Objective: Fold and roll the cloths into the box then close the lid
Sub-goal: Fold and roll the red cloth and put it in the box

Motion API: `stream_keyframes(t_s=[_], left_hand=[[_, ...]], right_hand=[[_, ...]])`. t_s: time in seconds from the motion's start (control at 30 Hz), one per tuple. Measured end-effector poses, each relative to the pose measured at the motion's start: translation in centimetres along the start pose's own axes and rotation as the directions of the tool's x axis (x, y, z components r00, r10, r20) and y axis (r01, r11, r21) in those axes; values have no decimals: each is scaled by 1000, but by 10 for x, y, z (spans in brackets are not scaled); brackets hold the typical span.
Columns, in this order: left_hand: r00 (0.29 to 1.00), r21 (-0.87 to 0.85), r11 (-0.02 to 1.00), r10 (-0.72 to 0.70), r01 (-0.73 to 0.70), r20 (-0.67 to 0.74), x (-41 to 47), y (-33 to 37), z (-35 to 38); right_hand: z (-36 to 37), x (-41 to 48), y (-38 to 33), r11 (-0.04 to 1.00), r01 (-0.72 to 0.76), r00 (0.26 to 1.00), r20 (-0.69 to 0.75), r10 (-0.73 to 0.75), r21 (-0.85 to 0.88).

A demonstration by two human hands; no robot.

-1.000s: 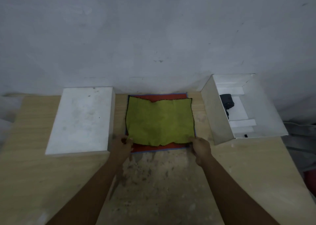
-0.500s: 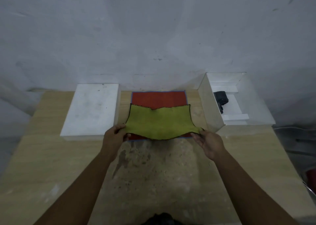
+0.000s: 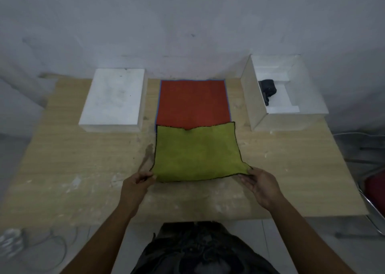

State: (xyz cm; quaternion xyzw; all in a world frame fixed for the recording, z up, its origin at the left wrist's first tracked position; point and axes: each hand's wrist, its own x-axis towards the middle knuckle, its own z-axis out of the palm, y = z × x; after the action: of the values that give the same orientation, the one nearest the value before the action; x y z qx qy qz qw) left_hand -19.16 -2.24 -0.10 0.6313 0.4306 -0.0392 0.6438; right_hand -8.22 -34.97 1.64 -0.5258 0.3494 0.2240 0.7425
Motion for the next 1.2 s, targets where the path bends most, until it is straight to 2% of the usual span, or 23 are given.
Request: stream_keyframes(t_s=[0.13, 0.23, 0.37, 0.53, 0.67, 0.8, 0.97, 1.07, 1.2], left_hand=[[998, -82, 996, -29, 34, 52, -19, -21, -1], [997, -148, 987, -63, 70, 54, -27, -31, -1], [994, -195, 975, -93, 103, 60, -30, -34, -2], [981, -263, 958, -71, 117, 178, -20, -14, -4], [947, -144, 985, -44, 95, 318, -6, 6, -7], [970, 86, 996, -27, 6, 242, 16, 25, -7], [979, 165, 986, -2, -32, 203, 44, 47, -1], [964, 48, 996, -82, 72, 255, 63, 55, 4], [954, -180, 956, -188, 232, 233, 90, 59, 9]], right_hand=[[-26, -8, 17, 1000, -22, 999, -29, 22, -20], [-41, -10, 27, 994, -28, 999, -24, 26, -102], [-49, -11, 31, 972, -3, 998, 57, 17, -236], [-42, -7, 13, 930, 110, 983, 175, -50, -350], [-31, 6, -10, 841, 214, 974, 177, -143, -497], [-15, 23, -28, 791, 283, 959, 160, -234, -542], [2, 47, -41, 736, 325, 944, 153, -293, -594], [12, 62, -45, 695, 337, 935, 144, -323, -635], [22, 88, -47, 757, 273, 958, 101, -267, -593]])
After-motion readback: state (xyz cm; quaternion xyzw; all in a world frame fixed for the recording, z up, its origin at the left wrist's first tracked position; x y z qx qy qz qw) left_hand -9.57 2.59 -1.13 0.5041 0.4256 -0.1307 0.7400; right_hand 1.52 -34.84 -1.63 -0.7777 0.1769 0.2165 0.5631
